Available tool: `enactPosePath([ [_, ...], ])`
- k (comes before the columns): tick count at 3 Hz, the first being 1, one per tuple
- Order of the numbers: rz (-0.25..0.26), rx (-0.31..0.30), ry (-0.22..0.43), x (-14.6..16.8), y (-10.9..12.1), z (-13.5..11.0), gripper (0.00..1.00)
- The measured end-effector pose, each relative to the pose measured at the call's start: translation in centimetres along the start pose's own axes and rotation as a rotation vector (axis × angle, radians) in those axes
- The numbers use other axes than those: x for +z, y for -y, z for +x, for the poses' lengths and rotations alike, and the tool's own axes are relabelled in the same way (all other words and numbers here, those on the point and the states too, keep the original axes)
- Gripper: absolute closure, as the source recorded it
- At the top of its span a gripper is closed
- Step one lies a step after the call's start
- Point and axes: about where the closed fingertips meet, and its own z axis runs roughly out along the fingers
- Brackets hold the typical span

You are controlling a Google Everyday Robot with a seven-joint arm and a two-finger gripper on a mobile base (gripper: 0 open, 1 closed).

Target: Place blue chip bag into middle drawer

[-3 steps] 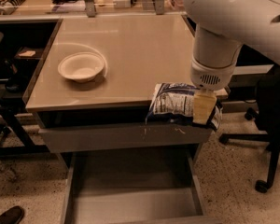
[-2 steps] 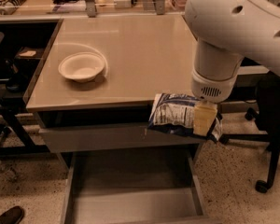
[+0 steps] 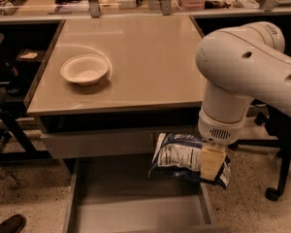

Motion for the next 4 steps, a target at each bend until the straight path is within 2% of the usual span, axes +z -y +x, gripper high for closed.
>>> enactPosePath([
  [1,0.0,0.0,0.0,0.0,0.0,0.0,1.0],
  [2,-0.052,0.009,0.006,3.6,-1.5,-0.6,1.0],
  [3,-0.135,0.013,0.04,10.9,-2.4,-3.8,1.0],
  [4,-0.135,0.014,0.042,11.0,-2.3,-3.8,1.0],
])
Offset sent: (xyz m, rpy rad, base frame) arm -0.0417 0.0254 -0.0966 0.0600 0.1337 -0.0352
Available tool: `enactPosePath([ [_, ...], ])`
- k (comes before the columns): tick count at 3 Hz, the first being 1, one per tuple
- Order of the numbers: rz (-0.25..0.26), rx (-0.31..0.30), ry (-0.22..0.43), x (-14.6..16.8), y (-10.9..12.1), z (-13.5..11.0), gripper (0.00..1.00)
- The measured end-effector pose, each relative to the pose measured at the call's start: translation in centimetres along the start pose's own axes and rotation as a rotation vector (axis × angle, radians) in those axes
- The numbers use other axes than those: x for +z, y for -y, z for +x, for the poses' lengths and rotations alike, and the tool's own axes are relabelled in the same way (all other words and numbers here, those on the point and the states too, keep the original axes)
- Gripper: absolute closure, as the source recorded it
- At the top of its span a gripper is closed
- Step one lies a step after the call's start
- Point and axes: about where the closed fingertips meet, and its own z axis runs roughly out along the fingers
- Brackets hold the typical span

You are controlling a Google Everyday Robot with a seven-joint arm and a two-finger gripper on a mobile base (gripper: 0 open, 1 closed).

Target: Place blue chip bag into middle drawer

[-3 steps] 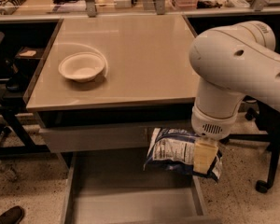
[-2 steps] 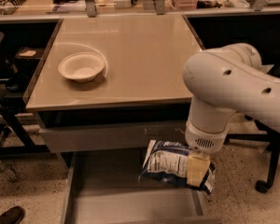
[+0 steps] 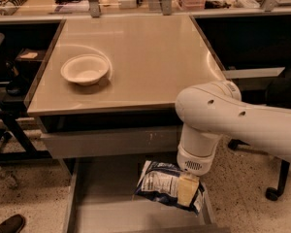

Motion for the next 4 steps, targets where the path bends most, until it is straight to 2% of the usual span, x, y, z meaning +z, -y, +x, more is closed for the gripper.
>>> enactPosePath([
  [1,-0.012,0.008,0.043,0.6,-0.1,-0.4,1.0],
  [2,-0.028,0.071,0.127,2.9,0.3,-2.9,1.0],
  [3,-0.017,0.12,0.226,5.1,1.8,-6.4,1.0],
  [4,-0.017,0.12,0.226,5.1,1.8,-6.4,1.0],
])
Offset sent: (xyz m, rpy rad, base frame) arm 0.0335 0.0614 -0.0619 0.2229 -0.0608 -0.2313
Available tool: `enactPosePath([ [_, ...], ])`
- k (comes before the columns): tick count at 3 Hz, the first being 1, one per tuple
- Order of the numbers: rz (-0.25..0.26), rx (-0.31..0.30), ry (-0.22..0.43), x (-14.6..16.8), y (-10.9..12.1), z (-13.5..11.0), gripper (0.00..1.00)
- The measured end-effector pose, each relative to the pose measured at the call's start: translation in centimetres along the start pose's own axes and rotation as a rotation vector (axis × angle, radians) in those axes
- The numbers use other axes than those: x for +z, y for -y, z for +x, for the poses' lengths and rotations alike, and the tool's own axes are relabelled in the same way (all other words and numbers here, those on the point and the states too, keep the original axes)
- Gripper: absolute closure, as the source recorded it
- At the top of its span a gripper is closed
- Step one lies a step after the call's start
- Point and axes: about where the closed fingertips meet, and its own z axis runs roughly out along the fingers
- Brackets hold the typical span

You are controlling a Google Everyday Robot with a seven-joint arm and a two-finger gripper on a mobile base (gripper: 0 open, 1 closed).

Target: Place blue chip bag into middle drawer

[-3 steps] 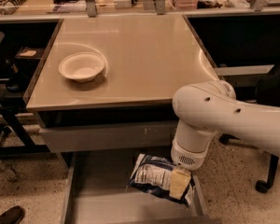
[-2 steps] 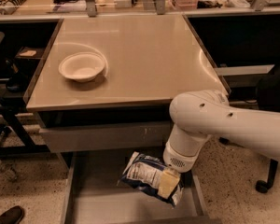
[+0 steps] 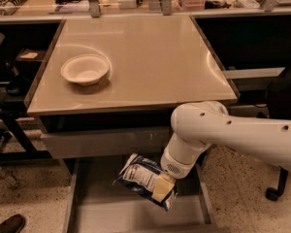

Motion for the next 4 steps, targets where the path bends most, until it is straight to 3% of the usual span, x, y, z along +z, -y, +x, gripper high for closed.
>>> enactPosePath([
  [1,-0.023,0.018,0.026,2.8,-0.3,-0.7,1.0],
  [3,-0.053,0.114,0.126,10.1,0.9,-2.2,1.0],
  [4,-0.053,0.114,0.125,10.2,0.9,-2.1,1.0],
])
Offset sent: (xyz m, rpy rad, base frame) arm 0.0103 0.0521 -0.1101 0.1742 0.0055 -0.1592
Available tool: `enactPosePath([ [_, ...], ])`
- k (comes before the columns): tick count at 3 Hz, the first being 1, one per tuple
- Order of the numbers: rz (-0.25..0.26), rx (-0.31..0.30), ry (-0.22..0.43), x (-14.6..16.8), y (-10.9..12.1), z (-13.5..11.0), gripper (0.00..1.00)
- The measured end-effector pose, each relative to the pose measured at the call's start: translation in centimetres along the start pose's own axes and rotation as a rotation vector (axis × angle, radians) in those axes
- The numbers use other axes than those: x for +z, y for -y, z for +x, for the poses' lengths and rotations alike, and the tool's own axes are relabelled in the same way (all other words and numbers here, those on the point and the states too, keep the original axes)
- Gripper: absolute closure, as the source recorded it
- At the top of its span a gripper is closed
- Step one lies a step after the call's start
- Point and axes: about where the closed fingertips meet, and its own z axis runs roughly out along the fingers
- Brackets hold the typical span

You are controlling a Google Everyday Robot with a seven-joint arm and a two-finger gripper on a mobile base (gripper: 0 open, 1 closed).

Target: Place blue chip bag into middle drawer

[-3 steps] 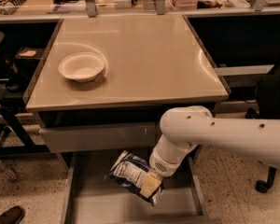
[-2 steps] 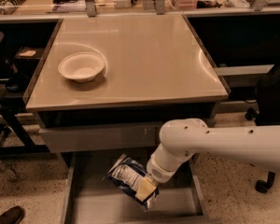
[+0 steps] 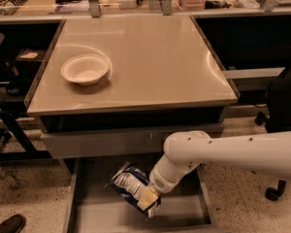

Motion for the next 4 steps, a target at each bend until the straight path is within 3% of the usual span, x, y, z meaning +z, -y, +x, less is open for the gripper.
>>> enactPosePath([
  [2,0.018,0.07,-0.057,5.1,1.6,2.5,1.0],
  [4,0.035,0.091,-0.05,7.4,4.0,3.3,1.0],
])
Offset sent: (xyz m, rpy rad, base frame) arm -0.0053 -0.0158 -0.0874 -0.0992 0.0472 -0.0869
